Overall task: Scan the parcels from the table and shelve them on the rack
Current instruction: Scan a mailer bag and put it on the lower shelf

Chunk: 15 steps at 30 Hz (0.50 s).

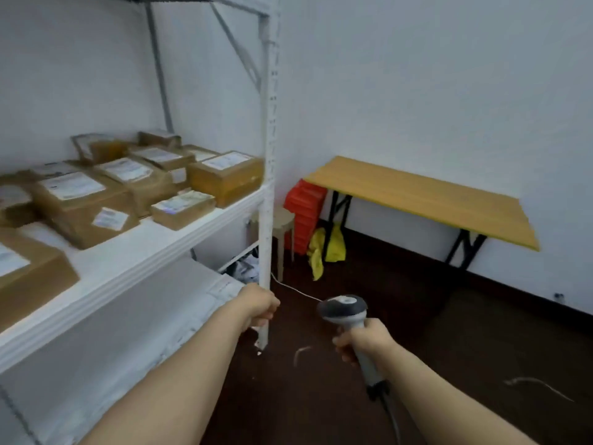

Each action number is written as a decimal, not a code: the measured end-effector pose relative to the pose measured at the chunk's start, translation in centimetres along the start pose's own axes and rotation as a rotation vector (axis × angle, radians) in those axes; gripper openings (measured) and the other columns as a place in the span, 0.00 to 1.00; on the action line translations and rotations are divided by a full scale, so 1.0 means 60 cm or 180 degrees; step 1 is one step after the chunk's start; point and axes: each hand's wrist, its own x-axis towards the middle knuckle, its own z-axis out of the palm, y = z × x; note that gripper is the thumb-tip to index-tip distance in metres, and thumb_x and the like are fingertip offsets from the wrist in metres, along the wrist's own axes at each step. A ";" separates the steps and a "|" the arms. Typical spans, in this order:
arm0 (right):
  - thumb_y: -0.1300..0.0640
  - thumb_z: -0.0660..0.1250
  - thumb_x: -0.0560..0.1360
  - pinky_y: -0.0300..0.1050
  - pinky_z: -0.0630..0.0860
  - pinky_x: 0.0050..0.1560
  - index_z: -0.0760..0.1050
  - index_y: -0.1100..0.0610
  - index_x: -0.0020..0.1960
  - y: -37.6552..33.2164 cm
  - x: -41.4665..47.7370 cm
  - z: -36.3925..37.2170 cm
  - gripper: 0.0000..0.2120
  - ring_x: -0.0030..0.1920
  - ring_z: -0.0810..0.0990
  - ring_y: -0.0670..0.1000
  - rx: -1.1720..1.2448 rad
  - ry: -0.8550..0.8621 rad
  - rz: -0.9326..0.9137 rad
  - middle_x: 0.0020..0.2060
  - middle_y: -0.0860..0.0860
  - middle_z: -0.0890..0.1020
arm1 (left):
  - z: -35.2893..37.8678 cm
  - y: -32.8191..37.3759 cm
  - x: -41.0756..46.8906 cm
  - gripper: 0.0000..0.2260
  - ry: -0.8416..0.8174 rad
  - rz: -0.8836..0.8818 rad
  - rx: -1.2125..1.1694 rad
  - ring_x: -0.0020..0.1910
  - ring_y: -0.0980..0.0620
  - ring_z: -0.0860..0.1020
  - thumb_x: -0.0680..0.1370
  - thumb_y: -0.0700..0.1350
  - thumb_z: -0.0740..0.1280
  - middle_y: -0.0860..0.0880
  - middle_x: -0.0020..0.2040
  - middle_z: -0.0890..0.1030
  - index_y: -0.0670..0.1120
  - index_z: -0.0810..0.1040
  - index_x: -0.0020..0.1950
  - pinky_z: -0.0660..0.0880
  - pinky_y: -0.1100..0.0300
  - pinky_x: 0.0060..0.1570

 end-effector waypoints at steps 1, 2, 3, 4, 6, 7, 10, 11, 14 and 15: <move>0.71 0.71 0.70 0.37 0.69 0.20 0.75 0.65 0.37 0.004 0.021 -0.050 0.07 0.19 0.75 0.50 0.0139 0.0103 0.0016 0.24 0.56 0.78 | 0.044 0.033 0.023 0.10 -0.0111 0.0031 0.0075 0.27 0.54 0.72 0.77 0.35 0.64 0.46 0.32 0.73 0.45 0.72 0.37 0.67 0.65 0.28; 0.71 0.71 0.70 0.37 0.70 0.21 0.75 0.65 0.39 0.008 0.040 -0.099 0.06 0.20 0.76 0.50 0.0278 0.0205 0.0030 0.26 0.57 0.79 | 0.088 0.064 0.045 0.07 -0.0202 0.0053 0.0124 0.30 0.54 0.74 0.78 0.37 0.65 0.46 0.36 0.76 0.45 0.73 0.40 0.70 0.64 0.31; 0.70 0.72 0.71 0.38 0.71 0.22 0.76 0.64 0.42 0.009 0.058 -0.146 0.05 0.22 0.77 0.50 0.0411 0.0295 0.0029 0.28 0.57 0.80 | 0.128 0.093 0.066 0.04 -0.0272 0.0085 0.0152 0.34 0.53 0.76 0.78 0.39 0.65 0.46 0.40 0.78 0.45 0.74 0.43 0.72 0.62 0.34; 0.68 0.72 0.71 0.40 0.73 0.25 0.77 0.64 0.45 0.010 0.076 -0.192 0.05 0.25 0.78 0.50 0.0535 0.0372 0.0002 0.30 0.58 0.81 | 0.166 0.122 0.087 0.03 -0.0340 0.0123 0.0168 0.38 0.53 0.78 0.78 0.39 0.66 0.45 0.43 0.79 0.45 0.75 0.45 0.74 0.61 0.38; 0.63 0.74 0.71 0.41 0.75 0.28 0.77 0.65 0.48 0.009 0.111 -0.272 0.09 0.29 0.78 0.52 0.0816 0.0540 -0.0047 0.32 0.58 0.80 | 0.230 0.178 0.127 0.01 -0.0482 0.0192 0.0282 0.44 0.51 0.80 0.78 0.40 0.66 0.45 0.48 0.81 0.46 0.75 0.48 0.77 0.57 0.46; 0.60 0.75 0.71 0.41 0.75 0.28 0.77 0.63 0.48 0.008 0.127 -0.305 0.11 0.29 0.78 0.52 0.0939 0.0650 -0.0013 0.33 0.58 0.79 | 0.256 0.204 0.144 0.01 -0.0556 0.0210 0.0354 0.45 0.51 0.80 0.78 0.41 0.66 0.45 0.49 0.81 0.45 0.76 0.50 0.77 0.57 0.49; 0.49 0.77 0.69 0.44 0.77 0.31 0.75 0.57 0.50 0.005 0.176 -0.391 0.17 0.30 0.77 0.52 0.1239 0.0935 0.0162 0.38 0.55 0.78 | 0.331 0.279 0.206 0.03 -0.0710 0.0289 0.0458 0.46 0.50 0.79 0.79 0.40 0.66 0.44 0.50 0.80 0.45 0.75 0.52 0.76 0.56 0.49; 0.48 0.77 0.68 0.45 0.77 0.31 0.75 0.56 0.50 0.003 0.195 -0.416 0.19 0.31 0.77 0.52 0.1282 0.1001 0.0189 0.39 0.55 0.78 | 0.352 0.303 0.227 0.04 -0.0741 0.0317 0.0495 0.45 0.50 0.79 0.79 0.40 0.65 0.44 0.49 0.80 0.44 0.75 0.53 0.75 0.56 0.50; 0.60 0.78 0.67 0.44 0.73 0.28 0.74 0.62 0.47 -0.006 0.266 -0.484 0.15 0.29 0.75 0.53 0.1083 0.1312 0.0250 0.33 0.57 0.77 | 0.409 0.368 0.300 0.07 -0.0831 0.0357 0.0639 0.45 0.50 0.79 0.79 0.40 0.66 0.45 0.48 0.80 0.44 0.76 0.56 0.75 0.56 0.50; 0.67 0.75 0.66 0.44 0.73 0.28 0.73 0.65 0.46 -0.009 0.294 -0.505 0.13 0.27 0.75 0.53 0.0999 0.1511 0.0304 0.31 0.58 0.76 | 0.426 0.389 0.327 0.08 -0.0867 0.0370 0.0690 0.47 0.50 0.79 0.79 0.40 0.66 0.45 0.49 0.80 0.43 0.75 0.57 0.76 0.56 0.50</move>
